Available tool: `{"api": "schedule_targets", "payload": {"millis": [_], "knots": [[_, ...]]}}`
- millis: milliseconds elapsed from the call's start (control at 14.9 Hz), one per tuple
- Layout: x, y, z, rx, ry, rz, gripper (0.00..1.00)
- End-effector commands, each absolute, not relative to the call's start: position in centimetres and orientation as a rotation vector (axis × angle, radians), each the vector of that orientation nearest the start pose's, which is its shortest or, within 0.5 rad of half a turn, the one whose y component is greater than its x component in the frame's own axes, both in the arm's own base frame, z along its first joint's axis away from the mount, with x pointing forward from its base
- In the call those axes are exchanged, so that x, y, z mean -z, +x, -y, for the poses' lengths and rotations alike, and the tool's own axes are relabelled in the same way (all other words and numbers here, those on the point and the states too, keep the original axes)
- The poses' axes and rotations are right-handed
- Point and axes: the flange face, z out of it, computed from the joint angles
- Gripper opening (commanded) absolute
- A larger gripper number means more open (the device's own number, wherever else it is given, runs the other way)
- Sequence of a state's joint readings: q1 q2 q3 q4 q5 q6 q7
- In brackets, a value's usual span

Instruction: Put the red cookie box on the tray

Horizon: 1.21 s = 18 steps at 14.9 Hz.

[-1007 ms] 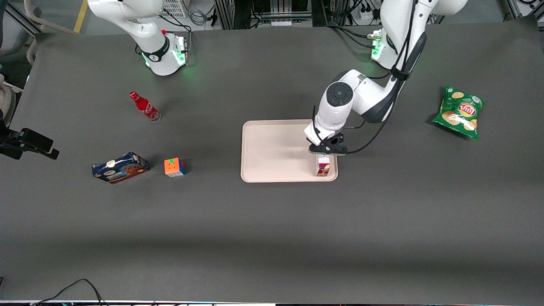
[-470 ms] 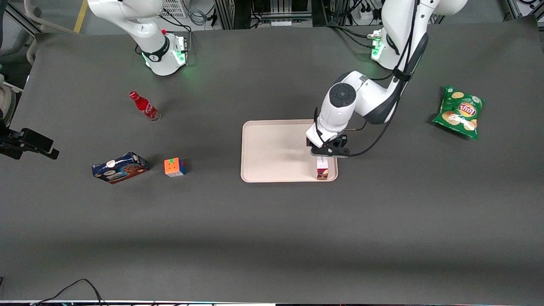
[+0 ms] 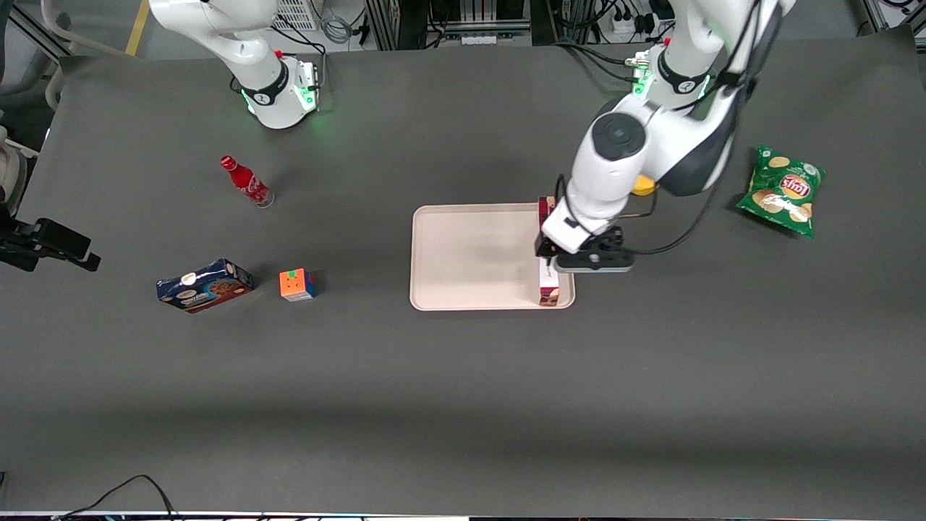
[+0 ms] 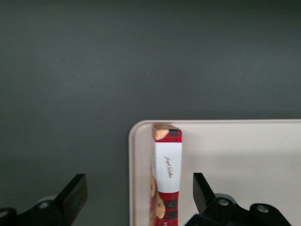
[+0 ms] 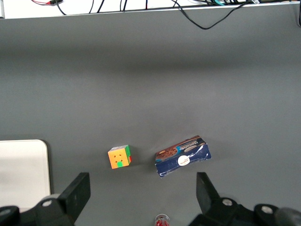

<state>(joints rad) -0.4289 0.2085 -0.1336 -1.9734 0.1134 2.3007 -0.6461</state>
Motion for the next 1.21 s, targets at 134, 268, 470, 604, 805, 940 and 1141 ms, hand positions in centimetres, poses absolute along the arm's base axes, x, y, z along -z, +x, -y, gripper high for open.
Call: {"api": "schedule_targets", "payload": {"millis": [134,268,470,604,805,940,1141], "knots": [[-49.8,55.9,21.1,0.215,-3.219,0.040,1.00],[-52.5,55.5,17.3,0.185,-3.212,0.002,1.00],[-57.4,54.8,10.7,0.102,-3.191,0.001,1.00],[-60.2,54.1,7.5,0.065,-3.170,-0.021,1.00],[-63.1,53.2,2.5,0.063,-3.111,-0.085,1.00],[-64.5,52.3,1.0,0.099,-3.114,-0.061,1.00],[-64.9,52.1,0.7,0.111,-3.115,-0.058,1.00]]}}
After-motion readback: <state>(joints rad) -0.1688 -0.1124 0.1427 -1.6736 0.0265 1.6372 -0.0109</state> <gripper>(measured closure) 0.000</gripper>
